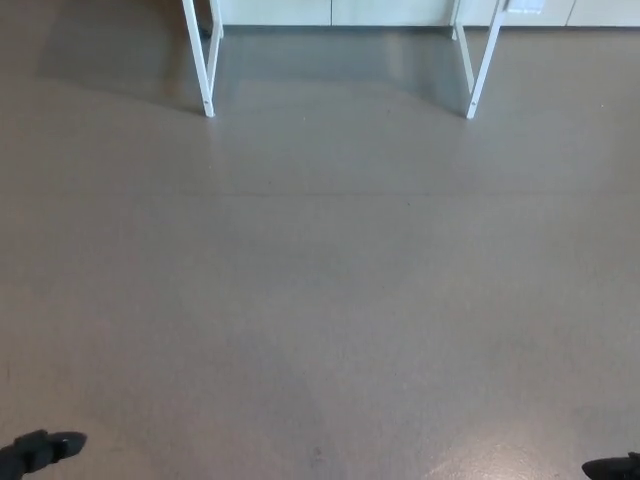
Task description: The robot walk towards a table in front and then pushes a layer of a file tray back to its original position using its right hand
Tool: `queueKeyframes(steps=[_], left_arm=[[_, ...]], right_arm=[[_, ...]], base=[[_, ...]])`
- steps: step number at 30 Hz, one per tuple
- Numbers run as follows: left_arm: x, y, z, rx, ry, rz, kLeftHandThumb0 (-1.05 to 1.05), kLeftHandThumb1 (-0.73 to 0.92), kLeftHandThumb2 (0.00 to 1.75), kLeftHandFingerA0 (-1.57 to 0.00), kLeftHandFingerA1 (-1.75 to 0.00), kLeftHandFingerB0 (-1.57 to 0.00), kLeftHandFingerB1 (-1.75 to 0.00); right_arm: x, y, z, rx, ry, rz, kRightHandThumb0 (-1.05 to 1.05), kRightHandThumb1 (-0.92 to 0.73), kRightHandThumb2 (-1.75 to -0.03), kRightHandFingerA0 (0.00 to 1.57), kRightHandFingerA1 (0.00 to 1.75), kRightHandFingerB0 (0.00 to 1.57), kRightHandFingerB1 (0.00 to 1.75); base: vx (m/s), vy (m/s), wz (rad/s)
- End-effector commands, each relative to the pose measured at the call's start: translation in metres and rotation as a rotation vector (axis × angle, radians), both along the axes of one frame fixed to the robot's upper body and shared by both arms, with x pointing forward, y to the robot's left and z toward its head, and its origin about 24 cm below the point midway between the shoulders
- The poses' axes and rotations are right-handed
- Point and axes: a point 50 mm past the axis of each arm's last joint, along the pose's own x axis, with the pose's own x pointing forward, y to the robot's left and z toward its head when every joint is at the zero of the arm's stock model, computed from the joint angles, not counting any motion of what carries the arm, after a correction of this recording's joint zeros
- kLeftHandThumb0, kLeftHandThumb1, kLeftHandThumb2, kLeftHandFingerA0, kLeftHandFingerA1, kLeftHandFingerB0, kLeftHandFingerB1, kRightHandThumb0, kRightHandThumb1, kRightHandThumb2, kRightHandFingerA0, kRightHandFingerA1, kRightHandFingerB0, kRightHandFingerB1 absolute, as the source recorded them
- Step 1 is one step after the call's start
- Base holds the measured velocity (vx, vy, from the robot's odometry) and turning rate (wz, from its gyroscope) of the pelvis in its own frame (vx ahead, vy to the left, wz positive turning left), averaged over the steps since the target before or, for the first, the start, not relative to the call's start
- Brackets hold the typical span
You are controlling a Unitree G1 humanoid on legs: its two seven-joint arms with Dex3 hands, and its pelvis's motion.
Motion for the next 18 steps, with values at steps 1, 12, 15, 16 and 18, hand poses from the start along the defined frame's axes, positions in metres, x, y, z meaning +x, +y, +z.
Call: queueKeyframes(steps=[1, 12, 15, 16, 18], left_arm=[[-0.0031, 0.0039, 0.0017, -0.024, -0.044, 0.078, -0.12, 0.45, 0.86, -0.31, -0.55, -0.19, -0.49], [-0.0037, 0.0068, -0.0002, -0.161, -0.086, 0.33, -0.08, 0.71, 0.6, -0.25, -0.37, -0.17, -0.3], [-0.0028, 0.0079, -0.0002, -0.161, -0.077, 0.322, -0.08, 0.71, 0.6, -0.27, -0.37, -0.18, -0.31], [-0.0027, 0.0079, -0.0001, -0.158, -0.076, 0.321, -0.08, 0.7, 0.62, -0.26, -0.37, -0.18, -0.31], [-0.0027, 0.0077, -0.0003, -0.16, -0.072, 0.321, -0.09, 0.7, 0.62, -0.26, -0.37, -0.17, -0.31]], right_arm=[[-0.0035, -0.0048, 0.0022, -0.005, -0.005, -0.007, -0.39, -0.44, -0.72, 0.6, 0.57, 0.46, 0.51], [-0.0063, -0.0067, 0.0036, -0.037, -0.007, -0.045, -0.44, -0.45, -0.74, 0.46, 0.53, 0.35, 0.48], [-0.0056, -0.0071, 0.0042, -0.033, -0.011, -0.057, -0.44, -0.44, -0.74, 0.47, 0.53, 0.35, 0.48], [-0.0055, -0.0073, 0.0042, -0.032, -0.011, -0.06, -0.45, -0.45, -0.74, 0.46, 0.53, 0.35, 0.48], [-0.0054, -0.0076, 0.0044, -0.03, -0.012, -0.069, -0.45, -0.44, -0.74, 0.47, 0.53, 0.36, 0.48]], base=[[0.0, 0.0, 0.0], [0.02, -0.01, -0.05], [0.1, -0.068, 0.24], [0.1, -0.063, -0.1], [0.06, -0.01, 0.0]])
